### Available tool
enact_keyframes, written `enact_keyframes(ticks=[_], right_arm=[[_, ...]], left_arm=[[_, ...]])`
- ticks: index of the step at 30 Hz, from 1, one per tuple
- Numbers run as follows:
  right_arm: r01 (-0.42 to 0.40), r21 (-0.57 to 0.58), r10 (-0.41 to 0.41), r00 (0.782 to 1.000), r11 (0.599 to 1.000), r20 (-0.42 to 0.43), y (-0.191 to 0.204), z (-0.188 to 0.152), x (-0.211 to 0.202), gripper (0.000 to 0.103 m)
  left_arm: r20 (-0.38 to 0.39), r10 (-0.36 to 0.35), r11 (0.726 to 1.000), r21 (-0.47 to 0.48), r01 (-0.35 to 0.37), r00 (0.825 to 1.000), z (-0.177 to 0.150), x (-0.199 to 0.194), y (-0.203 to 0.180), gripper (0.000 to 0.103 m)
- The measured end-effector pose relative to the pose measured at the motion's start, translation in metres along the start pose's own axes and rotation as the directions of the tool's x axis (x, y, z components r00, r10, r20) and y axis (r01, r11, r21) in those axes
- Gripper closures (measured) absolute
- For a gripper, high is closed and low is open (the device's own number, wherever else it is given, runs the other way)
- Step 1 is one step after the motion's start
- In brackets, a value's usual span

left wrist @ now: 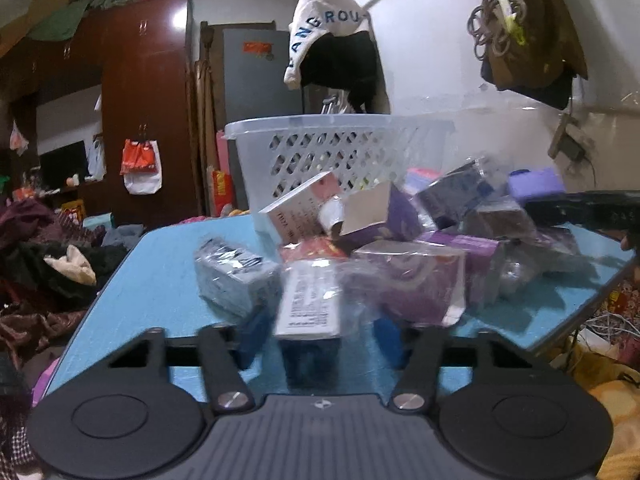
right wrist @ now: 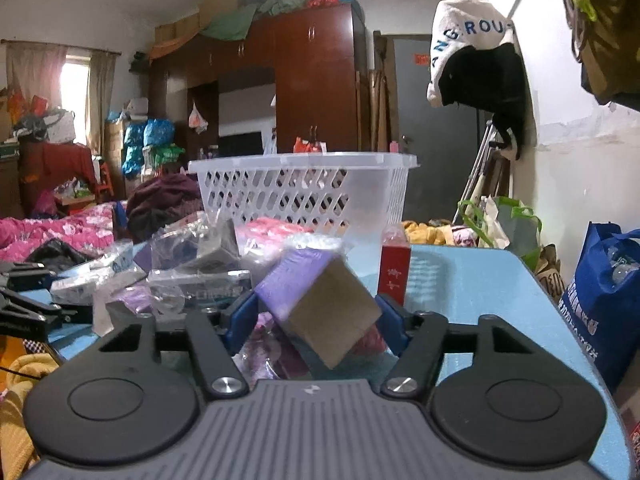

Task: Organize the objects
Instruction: 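Grasp a plastic-wrapped white box with the left tool while the right tool grasps a tan box, then lift both held boxes over the white basket and open both tools to drop them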

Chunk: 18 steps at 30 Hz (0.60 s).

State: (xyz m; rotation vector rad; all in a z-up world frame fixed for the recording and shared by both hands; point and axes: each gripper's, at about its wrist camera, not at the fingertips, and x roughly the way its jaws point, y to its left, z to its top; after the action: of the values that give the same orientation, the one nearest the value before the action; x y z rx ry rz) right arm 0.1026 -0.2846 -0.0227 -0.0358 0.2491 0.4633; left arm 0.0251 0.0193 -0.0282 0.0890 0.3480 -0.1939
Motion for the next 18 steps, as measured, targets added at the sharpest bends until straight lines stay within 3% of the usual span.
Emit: enact_keyframes(ticks=[3, 11, 14, 15, 16, 18], right_arm=[[0.001, 0.014, -0.001, 1.0, 1.0, 0.009, -0.003, 0.003, -0.003, 0.05], [-0.009, 0.04, 0.009, 1.0, 0.999, -0.006, -0.009, 0.003, 0.003, 0.051], [-0.008, 0.019, 0.008, 1.0, 1.0, -0.004, -0.007, 0.003, 0.005, 0.046], [-0.01, 0.017, 0.01, 1.0, 1.0, -0.001, -0.007, 0.003, 0.006, 0.036], [-0.009, 0.015, 0.009, 1.0, 1.0, 0.003, -0.007, 0.003, 0.007, 0.033], [-0.003, 0.002, 0.003, 1.0, 1.0, 0.001, -0.006, 0.004, 0.01, 0.034]], left_arm=[[0.016, 0.005, 1.0, 0.0, -0.005, 1.0, 0.0, -0.003, -0.003, 0.06], [0.011, 0.001, 1.0, 0.002, -0.001, 1.0, 0.0, -0.003, -0.001, 0.06], [0.011, 0.0, 1.0, 0.005, 0.0, 1.0, -0.002, -0.002, -0.002, 0.059], [0.011, -0.001, 1.0, 0.004, 0.001, 1.0, -0.001, -0.003, -0.002, 0.059], [0.01, -0.002, 1.0, 0.002, 0.002, 1.0, -0.001, -0.002, -0.001, 0.059], [0.01, -0.004, 1.0, 0.0, 0.004, 1.0, -0.001, -0.002, -0.001, 0.058]])
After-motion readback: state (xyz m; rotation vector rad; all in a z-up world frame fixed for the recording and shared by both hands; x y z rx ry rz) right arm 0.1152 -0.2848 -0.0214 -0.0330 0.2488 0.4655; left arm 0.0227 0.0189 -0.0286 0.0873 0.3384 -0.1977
